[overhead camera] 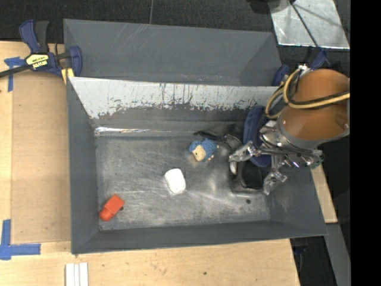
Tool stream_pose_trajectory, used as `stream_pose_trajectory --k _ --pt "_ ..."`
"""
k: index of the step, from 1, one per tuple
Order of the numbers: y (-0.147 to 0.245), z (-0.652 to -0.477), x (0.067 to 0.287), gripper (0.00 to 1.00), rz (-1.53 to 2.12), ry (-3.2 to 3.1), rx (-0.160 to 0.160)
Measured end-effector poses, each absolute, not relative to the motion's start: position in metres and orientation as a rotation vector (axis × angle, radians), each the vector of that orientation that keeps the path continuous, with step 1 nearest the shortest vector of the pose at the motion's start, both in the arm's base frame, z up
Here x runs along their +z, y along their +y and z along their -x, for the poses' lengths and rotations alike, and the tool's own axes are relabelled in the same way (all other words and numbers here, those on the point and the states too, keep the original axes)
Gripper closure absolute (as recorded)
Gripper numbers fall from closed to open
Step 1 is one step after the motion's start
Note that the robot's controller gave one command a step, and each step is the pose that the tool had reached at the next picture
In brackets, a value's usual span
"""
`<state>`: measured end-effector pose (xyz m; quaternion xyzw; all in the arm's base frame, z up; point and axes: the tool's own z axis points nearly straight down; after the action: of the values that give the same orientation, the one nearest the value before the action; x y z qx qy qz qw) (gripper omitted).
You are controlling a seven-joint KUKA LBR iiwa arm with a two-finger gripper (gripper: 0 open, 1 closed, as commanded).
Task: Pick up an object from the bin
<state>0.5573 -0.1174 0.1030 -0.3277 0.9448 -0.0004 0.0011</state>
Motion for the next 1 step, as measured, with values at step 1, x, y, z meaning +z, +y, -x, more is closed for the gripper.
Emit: stream_pose_trajectory --k 1 --pt "-0.0971 -0.6144 0.0776 0.0 0.928 3.062 0.002"
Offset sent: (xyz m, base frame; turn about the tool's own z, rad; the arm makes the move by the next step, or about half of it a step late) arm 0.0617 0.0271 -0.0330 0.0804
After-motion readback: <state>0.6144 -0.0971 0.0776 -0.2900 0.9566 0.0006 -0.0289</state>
